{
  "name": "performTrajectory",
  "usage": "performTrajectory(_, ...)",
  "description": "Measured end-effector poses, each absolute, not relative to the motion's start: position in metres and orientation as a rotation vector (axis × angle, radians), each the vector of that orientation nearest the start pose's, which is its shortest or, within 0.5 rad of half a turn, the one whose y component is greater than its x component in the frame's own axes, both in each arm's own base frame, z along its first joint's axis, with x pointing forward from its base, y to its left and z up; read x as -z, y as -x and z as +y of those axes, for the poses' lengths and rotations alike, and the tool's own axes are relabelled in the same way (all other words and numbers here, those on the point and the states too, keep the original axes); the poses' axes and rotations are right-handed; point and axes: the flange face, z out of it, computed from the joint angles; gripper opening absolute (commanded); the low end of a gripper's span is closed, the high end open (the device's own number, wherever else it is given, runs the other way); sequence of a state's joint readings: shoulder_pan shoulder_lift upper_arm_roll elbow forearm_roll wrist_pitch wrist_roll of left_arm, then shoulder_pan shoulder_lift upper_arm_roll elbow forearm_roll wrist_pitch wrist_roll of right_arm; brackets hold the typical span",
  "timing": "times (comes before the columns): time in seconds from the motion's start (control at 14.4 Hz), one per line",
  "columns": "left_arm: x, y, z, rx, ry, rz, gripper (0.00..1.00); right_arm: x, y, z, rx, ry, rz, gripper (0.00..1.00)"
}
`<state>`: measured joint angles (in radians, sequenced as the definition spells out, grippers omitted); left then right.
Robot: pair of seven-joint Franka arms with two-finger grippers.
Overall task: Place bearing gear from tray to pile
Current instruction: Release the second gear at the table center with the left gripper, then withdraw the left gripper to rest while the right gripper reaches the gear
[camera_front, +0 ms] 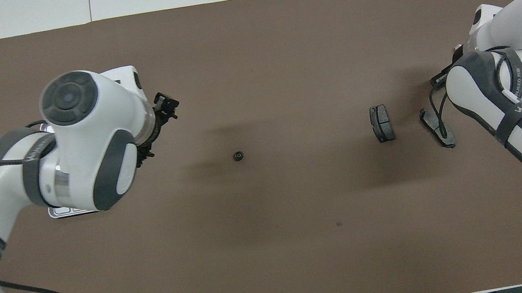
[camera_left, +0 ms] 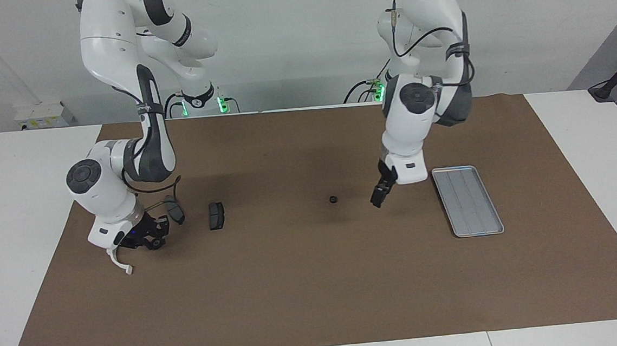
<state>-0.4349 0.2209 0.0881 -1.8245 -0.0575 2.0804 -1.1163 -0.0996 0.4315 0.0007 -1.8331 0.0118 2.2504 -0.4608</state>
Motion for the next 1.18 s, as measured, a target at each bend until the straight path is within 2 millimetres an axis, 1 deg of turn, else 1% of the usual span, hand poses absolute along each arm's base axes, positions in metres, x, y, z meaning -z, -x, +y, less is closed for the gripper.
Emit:
performTrajectory(0.14,-0.447,-0.584,-0.158,-0.029,2.955,-1.159,1.0,-0.293,-0.638,-0.063,-0.021,3.079,-0.551,0.05)
performTrajectory(0.21,-0.46,-0.581,-0.133,-0.067,2.971,-1.085,1.0,-0.292,-0.638,-0.063,-0.023,3.078,-0.551,0.05)
performTrajectory(0.28,-0.471,-0.576,-0.115,-0.103,2.989,-1.008,1.0,-0.291,-0.638,-0.063,-0.023,3.078,-0.551,0.07)
performTrajectory(0.35,-0.482,-0.572,-0.099,-0.124,3.005,-0.951,1.0,-0.29,-0.639,-0.063,-0.02,3.079,-0.551,0.18)
performTrajectory(0.42,-0.496,-0.567,-0.084,-0.13,3.021,-0.91,1.0,-0.29,-0.639,-0.063,-0.018,3.079,-0.551,0.45)
performTrajectory(0.49,-0.509,-0.561,-0.07,-0.132,3.033,-0.89,1.0,-0.29,-0.639,-0.063,-0.018,3.08,-0.551,0.68)
performTrajectory(0.56,-0.522,-0.555,-0.056,-0.138,3.045,-0.859,1.0,-0.29,-0.639,-0.063,-0.018,3.08,-0.551,0.81)
performTrajectory(0.63,-0.535,-0.547,-0.043,-0.144,3.06,-0.82,1.0,-0.289,-0.639,-0.063,-0.018,3.079,-0.551,0.83)
performTrajectory(0.76,-0.554,-0.532,-0.015,-0.172,3.086,-0.737,1.0,-0.29,-0.639,-0.061,-0.017,3.078,-0.556,0.83)
performTrajectory(0.83,-0.557,-0.528,-0.006,-0.179,3.1,-0.687,1.0,-0.293,-0.639,-0.058,-0.025,3.075,-0.555,0.83)
performTrajectory(0.9,-0.557,-0.526,-0.003,-0.184,3.113,-0.637,1.0,-0.299,-0.639,-0.053,-0.046,3.072,-0.537,0.83)
performTrajectory(0.97,-0.555,-0.525,-0.001,-0.191,3.121,-0.601,1.0,-0.311,-0.639,-0.044,-0.065,3.072,-0.51,0.83)
performTrajectory(1.04,-0.553,-0.525,-0.001,-0.196,3.123,-0.588,1.0,-0.328,-0.639,-0.029,-0.068,3.075,-0.486,0.83)
performTrajectory(1.18,-0.55,-0.526,-0.001,-0.202,3.124,-0.573,1.0,-0.371,-0.638,0.012,-0.044,3.086,-0.439,0.83)
